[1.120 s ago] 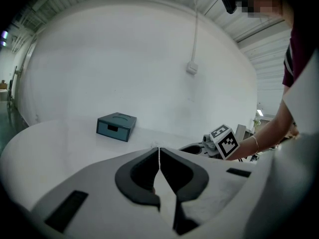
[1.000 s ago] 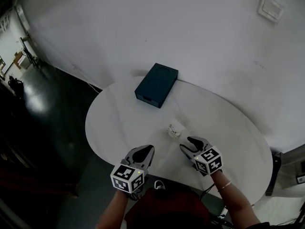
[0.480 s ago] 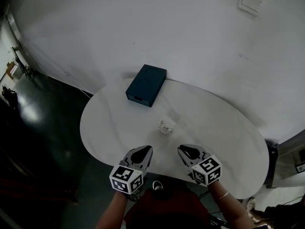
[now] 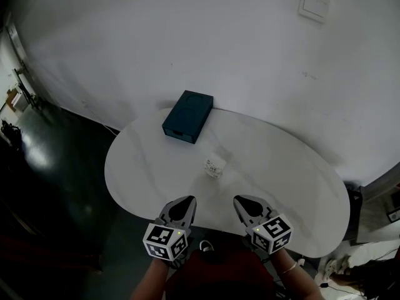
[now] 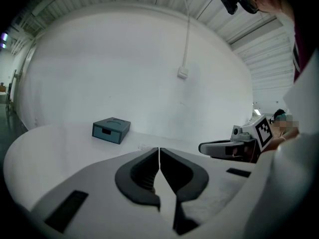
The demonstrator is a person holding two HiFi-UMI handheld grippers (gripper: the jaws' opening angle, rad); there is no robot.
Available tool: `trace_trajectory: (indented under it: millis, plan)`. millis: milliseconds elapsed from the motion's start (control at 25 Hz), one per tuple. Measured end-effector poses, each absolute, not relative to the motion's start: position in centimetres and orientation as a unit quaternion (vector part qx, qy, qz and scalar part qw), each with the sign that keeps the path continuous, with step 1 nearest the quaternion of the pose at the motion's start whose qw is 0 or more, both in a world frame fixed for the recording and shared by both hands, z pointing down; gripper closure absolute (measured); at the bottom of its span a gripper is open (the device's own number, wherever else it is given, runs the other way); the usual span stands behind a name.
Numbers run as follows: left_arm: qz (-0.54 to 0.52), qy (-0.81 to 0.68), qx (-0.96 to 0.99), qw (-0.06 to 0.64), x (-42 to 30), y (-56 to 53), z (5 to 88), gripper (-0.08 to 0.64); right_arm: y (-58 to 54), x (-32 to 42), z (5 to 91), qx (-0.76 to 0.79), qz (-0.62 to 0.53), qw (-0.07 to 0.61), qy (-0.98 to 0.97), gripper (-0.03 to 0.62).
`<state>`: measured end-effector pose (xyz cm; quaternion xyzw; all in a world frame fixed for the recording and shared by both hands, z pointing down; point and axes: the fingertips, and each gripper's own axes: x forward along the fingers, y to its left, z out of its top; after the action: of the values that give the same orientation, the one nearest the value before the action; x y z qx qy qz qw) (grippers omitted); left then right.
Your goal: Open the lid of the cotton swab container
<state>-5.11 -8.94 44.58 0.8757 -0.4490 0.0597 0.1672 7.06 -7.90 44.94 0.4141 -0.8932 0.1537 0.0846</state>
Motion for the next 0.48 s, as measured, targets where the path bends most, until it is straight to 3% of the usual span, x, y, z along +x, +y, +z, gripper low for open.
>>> trace_trajectory:
  millis: [480]
  plan:
    - [0.049, -0.482, 0.860, 0.158, -5.1, -7.8, 43.3, 0.529, -7.0, 8.7, 43.9, 0.437, 0.139, 0.060, -0.887, 0.577]
